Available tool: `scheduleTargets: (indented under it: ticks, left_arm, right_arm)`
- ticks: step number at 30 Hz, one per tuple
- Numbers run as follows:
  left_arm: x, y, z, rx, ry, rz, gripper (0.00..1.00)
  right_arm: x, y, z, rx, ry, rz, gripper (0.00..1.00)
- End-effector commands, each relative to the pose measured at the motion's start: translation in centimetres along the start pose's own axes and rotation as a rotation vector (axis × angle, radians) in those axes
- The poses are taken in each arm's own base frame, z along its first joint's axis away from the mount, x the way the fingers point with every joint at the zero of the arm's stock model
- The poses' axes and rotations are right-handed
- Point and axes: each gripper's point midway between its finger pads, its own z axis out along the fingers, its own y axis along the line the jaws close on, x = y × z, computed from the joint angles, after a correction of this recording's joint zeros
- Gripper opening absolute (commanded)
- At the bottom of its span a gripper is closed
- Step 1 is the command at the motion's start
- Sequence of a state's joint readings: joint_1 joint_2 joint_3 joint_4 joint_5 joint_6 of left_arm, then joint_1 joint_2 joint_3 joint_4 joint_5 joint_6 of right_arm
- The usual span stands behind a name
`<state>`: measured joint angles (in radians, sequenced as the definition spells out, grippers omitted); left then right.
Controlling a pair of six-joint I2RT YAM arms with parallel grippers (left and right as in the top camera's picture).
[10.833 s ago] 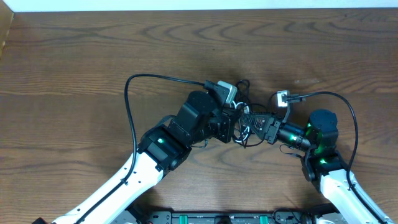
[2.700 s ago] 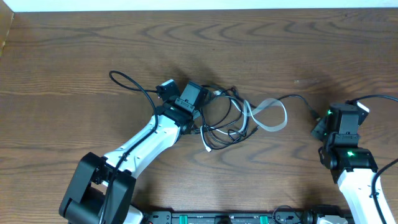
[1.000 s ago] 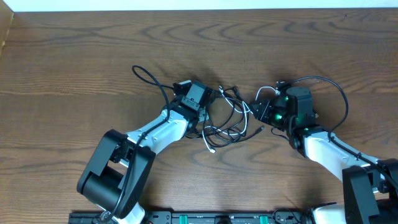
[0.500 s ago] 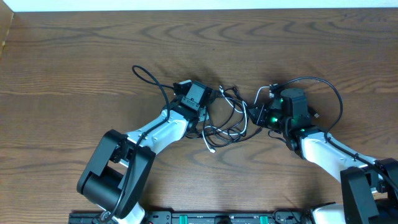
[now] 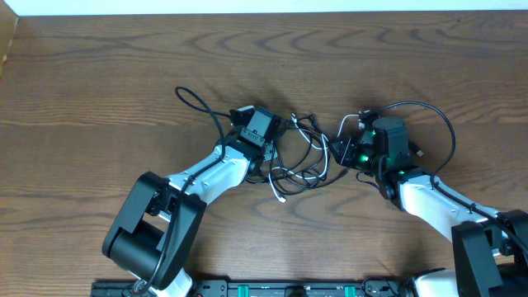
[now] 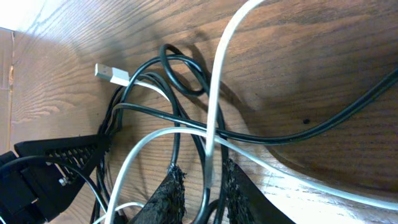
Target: Untangle cables
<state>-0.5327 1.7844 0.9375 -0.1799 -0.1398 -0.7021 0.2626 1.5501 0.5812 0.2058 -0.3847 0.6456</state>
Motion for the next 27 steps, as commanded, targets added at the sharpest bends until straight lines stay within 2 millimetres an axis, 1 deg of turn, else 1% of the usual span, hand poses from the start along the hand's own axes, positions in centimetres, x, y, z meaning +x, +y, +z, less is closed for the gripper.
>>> scheduleTargets:
  ticks: [1,3,4,5,6,9,11,13,14,15,17,21,22,24,25,26,27]
  left_arm:
    - [-0.3,0.1,0.4,-0.010,-0.007,0.010,0.37]
    - [-0.3,0.1,0.4,-0.009,-0.006,0.010,0.32]
    - [-0.3,0.1,0.5,-0.011,-0.005,0.010,0.27]
    - [-0.2,0.1,0.5,-0.012,-0.004,0.011,0.20]
    - [-0.1,0.2,0.6,-0.016,0.000,0.012,0.08]
    - [-0.1,0.2,0.7,-0.017,0.001,0.012,0.08]
    - [0.0,0.2,0.7,-0.017,0.001,0.013,0.08]
    - [0.0,0.3,0.7,-0.020,0.004,0.014,0.08]
    - [0.1,0.4,0.7,-0.023,0.007,0.014,0.08]
    - [0.1,0.4,0.7,-0.023,0.008,0.015,0.08]
    - [0.1,0.4,0.7,-0.023,0.008,0.015,0.08]
    - [0.1,0.4,0.7,-0.023,0.008,0.015,0.08]
    - [0.1,0.4,0.7,-0.023,0.007,0.015,0.08]
    - [0.1,0.4,0.7,-0.023,0.007,0.015,0.08]
    - [0.1,0.4,0.7,-0.023,0.007,0.014,0.09]
    - [0.1,0.4,0.7,-0.023,0.007,0.014,0.09]
    - [0.1,0.4,0.7,-0.022,0.006,0.014,0.10]
  right_arm:
    - [-0.2,0.3,0.4,-0.001,-0.008,-0.027,0.20]
    - [-0.3,0.3,0.6,-0.004,-0.011,-0.029,0.20]
    - [-0.2,0.2,0.7,-0.004,-0.011,-0.030,0.19]
    - [-0.2,0.2,0.8,-0.003,-0.010,-0.029,0.18]
    - [-0.1,-0.1,1.2,0.000,-0.006,-0.027,0.16]
    - [0.3,-0.6,1.8,0.005,0.004,0.003,0.01]
    - [0.3,-0.3,1.7,-0.012,0.009,0.003,0.01]
    - [0.2,1.2,1.2,-0.088,0.028,-0.006,0.01]
    - [-0.2,2.2,0.3,-0.136,0.025,-0.021,0.01]
    - [-0.6,2.8,-0.4,-0.162,0.021,-0.041,0.01]
    - [-1.2,3.0,-1.7,-0.173,0.009,-0.049,0.01]
    - [-2.7,1.4,-5.5,-0.107,-0.040,-0.052,0.01]
    - [-3.1,0.9,-6.9,-0.085,-0.058,-0.053,0.01]
    - [-3.5,0.2,-8.9,-0.051,-0.088,-0.058,0.01]
    - [-3.7,-0.1,-10.3,-0.034,-0.108,-0.067,0.01]
    - [-3.6,-0.3,-11.1,-0.024,-0.118,-0.074,0.01]
    - [-3.8,-0.4,-13.0,0.001,-0.155,-0.099,0.01]
